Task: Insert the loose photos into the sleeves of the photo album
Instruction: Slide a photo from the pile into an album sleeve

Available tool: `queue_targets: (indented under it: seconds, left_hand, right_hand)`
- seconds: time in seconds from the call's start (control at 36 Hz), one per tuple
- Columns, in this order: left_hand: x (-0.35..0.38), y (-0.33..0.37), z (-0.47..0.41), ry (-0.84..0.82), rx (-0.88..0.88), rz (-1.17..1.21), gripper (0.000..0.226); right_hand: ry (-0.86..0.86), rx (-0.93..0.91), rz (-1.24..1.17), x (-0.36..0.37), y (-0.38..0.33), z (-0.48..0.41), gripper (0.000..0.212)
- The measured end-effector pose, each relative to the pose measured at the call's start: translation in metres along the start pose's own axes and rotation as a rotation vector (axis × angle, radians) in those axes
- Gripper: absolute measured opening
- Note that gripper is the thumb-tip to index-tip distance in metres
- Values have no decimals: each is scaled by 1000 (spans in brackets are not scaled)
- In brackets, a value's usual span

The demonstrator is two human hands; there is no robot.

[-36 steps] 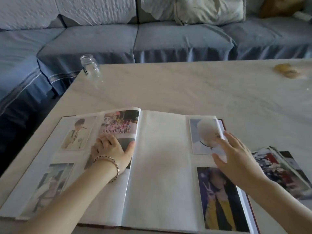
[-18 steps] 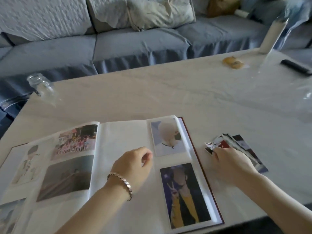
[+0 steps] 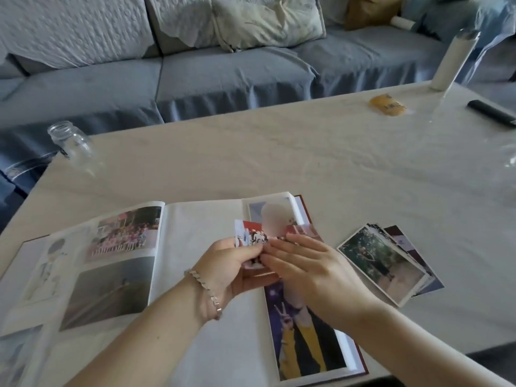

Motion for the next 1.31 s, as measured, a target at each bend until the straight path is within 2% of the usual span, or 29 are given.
queue_targets:
  seconds: [0.11, 0.19, 0.31, 0.44, 0.53, 0.61, 0.75, 0.83, 0.89, 0.97, 1.0, 1.17, 1.31]
  left_hand:
    - [-43, 7, 3, 216, 159, -172, 14]
    - [-92, 15, 14, 415, 312, -335, 13]
    - [-155, 29, 48, 659, 421, -381, 10]
    - [-226, 37, 92, 913, 532, -497, 7]
    - [-255, 34, 109, 951, 512, -517, 5]
    - [-277, 25, 123, 970, 445, -504, 17]
    - [-299, 9, 139, 939, 326, -548, 13]
    - [-312, 5, 150, 956, 314, -616, 11]
    - [-321, 1, 156, 996, 315, -609, 12]
    - [-325, -3, 159, 1017, 297, -688, 9]
    - [-324, -3, 162, 1036, 301, -729, 8]
    - [-326, -6, 170, 1042, 353, -815, 12]
    - [-319, -11, 168, 919, 331, -718, 4]
  right_hand:
    - [-154, 36, -50, 22, -15, -9, 29]
    - [-170, 85, -114, 29, -33, -18, 25]
    - [-212, 92, -127, 51, -60, -29, 21]
    - [-347, 60, -144, 80, -107, -49, 30]
    - [-467, 18, -151, 92, -138, -62, 36]
    - [-613, -35, -171, 110, -155, -66, 51]
    - [-662, 3, -23, 135, -157, -72, 62]
    - [-671, 5, -13, 140, -155, -72, 88]
    - [-670, 11, -19, 140, -155, -71, 87]
    - [-672, 22, -21, 137, -158, -72, 61]
    - [-673, 25, -22, 136, -158, -72, 58]
    - [-656, 40, -31, 137, -158, -71, 88]
    - [-649, 42, -42, 139, -158, -71, 90]
Point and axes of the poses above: each hand's wrist, its own z-axis away from the middle knuckle, its own x-axis out of the palm, y = z × x, the point moved 4 cm from there along -z, towards the middle knuckle, and after that the axes turned 14 degrees about x, right-handed, at the moved point
